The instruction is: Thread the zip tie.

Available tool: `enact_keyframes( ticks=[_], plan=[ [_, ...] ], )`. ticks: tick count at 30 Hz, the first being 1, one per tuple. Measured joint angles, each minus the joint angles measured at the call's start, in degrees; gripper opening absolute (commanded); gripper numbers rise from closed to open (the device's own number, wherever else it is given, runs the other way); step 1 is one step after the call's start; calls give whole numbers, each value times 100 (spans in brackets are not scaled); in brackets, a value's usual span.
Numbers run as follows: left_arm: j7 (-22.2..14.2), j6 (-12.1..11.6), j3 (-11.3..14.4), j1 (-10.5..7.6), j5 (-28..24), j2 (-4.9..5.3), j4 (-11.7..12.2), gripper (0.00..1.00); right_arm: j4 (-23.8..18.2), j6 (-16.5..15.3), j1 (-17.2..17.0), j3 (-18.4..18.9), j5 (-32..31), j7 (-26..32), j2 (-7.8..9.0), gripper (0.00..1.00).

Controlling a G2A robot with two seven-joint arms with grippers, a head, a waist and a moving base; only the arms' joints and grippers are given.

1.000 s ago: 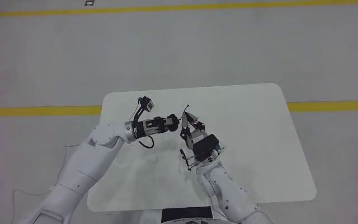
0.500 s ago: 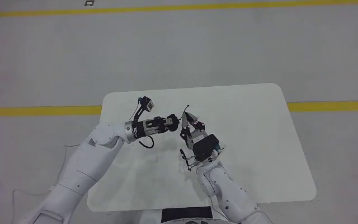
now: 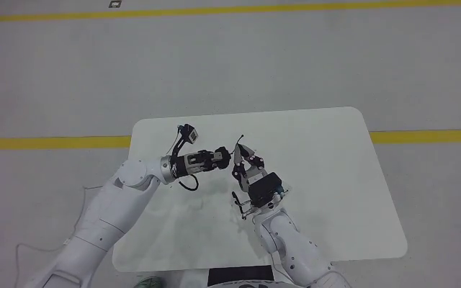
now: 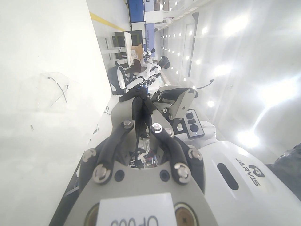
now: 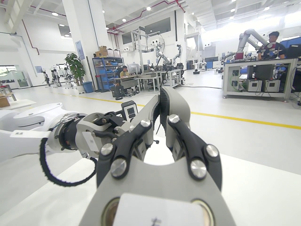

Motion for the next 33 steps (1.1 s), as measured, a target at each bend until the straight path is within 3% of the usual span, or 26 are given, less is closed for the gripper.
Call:
enact_keyframes(
  ticks=[9, 16, 25, 33],
  plan=[
    [20, -1, 5, 13, 0, -1, -15, 0, 0, 0, 0, 0, 0, 0, 0, 0],
    [-21, -227, -100, 283, 235, 43, -144, 0, 0, 0, 0, 0, 0, 0, 0, 0],
    [-307, -220, -650, 681, 302, -23, -488, 0, 0, 0, 0, 0, 0, 0, 0, 0],
    [-607, -220, -1340, 971, 365, -234, -620, 0, 0, 0, 0, 0, 0, 0, 0, 0]
  ],
)
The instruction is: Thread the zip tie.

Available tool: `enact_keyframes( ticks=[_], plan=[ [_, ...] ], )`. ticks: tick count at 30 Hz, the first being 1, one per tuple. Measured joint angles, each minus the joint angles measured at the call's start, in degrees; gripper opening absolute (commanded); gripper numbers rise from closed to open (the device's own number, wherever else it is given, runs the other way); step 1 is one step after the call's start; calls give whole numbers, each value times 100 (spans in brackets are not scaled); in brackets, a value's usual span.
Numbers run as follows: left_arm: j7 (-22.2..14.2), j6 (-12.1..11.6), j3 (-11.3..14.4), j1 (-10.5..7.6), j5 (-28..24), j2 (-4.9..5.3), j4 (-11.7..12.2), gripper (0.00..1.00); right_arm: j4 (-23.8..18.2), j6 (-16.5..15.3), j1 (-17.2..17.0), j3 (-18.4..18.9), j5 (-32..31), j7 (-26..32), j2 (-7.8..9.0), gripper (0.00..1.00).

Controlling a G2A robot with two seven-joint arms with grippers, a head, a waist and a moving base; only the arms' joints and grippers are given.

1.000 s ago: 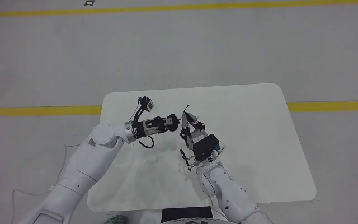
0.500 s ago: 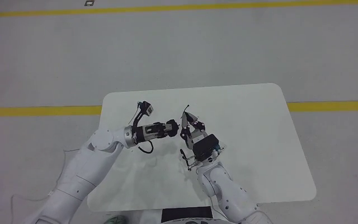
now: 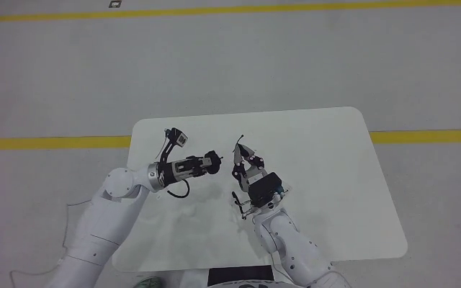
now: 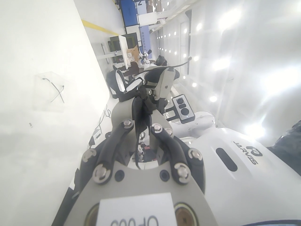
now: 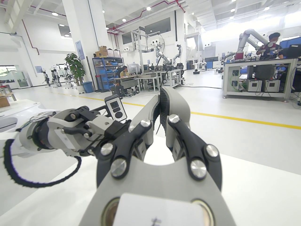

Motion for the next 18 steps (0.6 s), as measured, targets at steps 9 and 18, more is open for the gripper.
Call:
enact_keyframes(
  ticks=[9, 18],
  plan=[
    [-451, 0, -436, 63, 36, -295, 184, 0, 0, 0, 0, 0, 0, 0, 0, 0],
    [-454, 0, -438, 62, 39, -296, 185, 0, -102, -96, -5, -25, 77, 84, -3, 0]
  ],
)
